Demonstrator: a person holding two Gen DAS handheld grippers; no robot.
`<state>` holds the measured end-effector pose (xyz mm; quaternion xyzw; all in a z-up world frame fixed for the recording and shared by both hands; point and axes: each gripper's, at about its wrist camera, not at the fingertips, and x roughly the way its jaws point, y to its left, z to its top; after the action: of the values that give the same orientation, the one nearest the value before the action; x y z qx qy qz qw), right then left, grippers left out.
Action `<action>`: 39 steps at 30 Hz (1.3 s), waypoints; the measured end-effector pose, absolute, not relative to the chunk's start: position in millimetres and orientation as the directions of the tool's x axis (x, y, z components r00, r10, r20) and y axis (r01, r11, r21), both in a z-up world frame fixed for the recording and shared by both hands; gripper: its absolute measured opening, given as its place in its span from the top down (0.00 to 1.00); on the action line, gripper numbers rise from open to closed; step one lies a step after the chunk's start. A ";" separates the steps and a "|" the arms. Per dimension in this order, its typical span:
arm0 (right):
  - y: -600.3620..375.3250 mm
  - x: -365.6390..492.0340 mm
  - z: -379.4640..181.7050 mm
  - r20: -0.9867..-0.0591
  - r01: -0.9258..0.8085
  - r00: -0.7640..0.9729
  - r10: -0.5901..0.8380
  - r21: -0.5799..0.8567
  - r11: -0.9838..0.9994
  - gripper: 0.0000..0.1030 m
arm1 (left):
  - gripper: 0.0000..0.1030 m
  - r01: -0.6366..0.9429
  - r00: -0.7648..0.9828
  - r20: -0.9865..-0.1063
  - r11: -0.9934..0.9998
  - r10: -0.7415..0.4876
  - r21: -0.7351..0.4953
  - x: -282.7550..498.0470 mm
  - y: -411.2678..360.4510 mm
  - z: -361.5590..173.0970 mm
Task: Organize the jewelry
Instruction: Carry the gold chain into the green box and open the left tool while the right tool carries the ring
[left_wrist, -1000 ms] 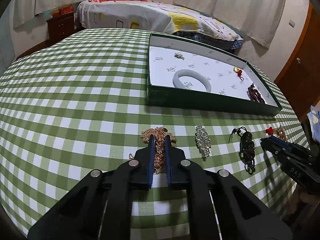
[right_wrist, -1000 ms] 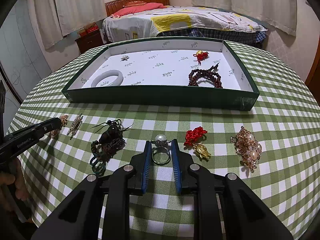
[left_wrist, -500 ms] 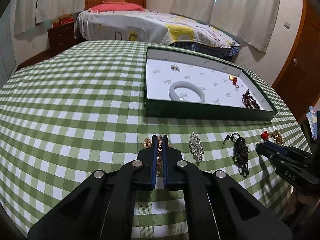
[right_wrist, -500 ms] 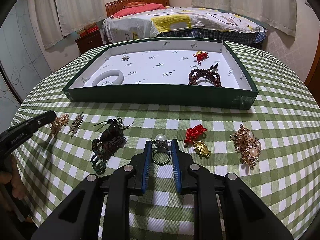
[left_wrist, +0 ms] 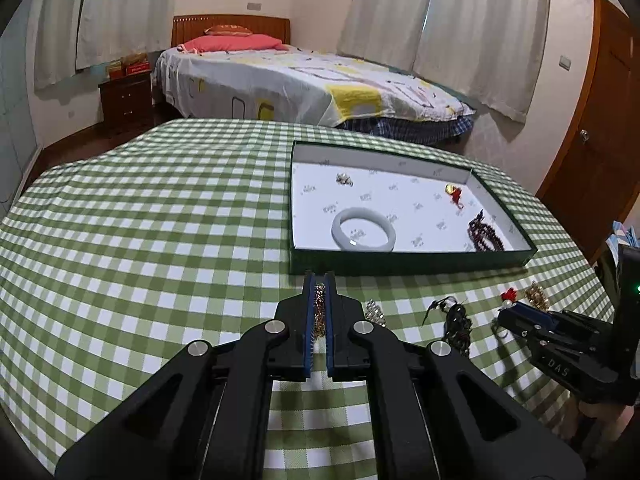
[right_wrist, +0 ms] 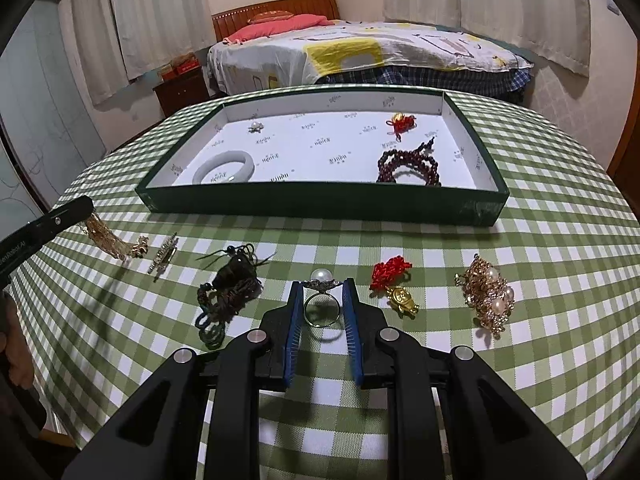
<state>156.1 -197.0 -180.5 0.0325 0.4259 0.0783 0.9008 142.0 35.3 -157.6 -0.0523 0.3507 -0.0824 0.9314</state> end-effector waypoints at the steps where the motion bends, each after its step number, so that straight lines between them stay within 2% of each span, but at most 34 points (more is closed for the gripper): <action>1: -197.0 155.2 -178.4 -0.759 -0.114 0.629 0.169 0.125 0.986 0.80 | 0.96 0.119 0.744 -0.640 0.981 -0.191 -0.155 141.3 35.2 -155.2; 19: -198.1 156.7 -154.4 -0.721 -0.123 0.669 0.178 0.129 0.984 0.80 | 0.96 0.155 0.803 -0.554 0.974 -0.220 -0.163 140.3 34.0 -109.7; 39: -206.9 198.8 -96.2 -0.611 -0.127 0.775 0.160 0.098 0.987 0.80 | 0.96 0.250 0.837 -0.460 0.955 -0.297 -0.162 189.5 1.1 -75.2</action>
<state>198.8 -206.9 -96.2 0.0255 0.3265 0.0760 0.9418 189.5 1.1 -75.2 -0.0474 0.2474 -0.1431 0.9571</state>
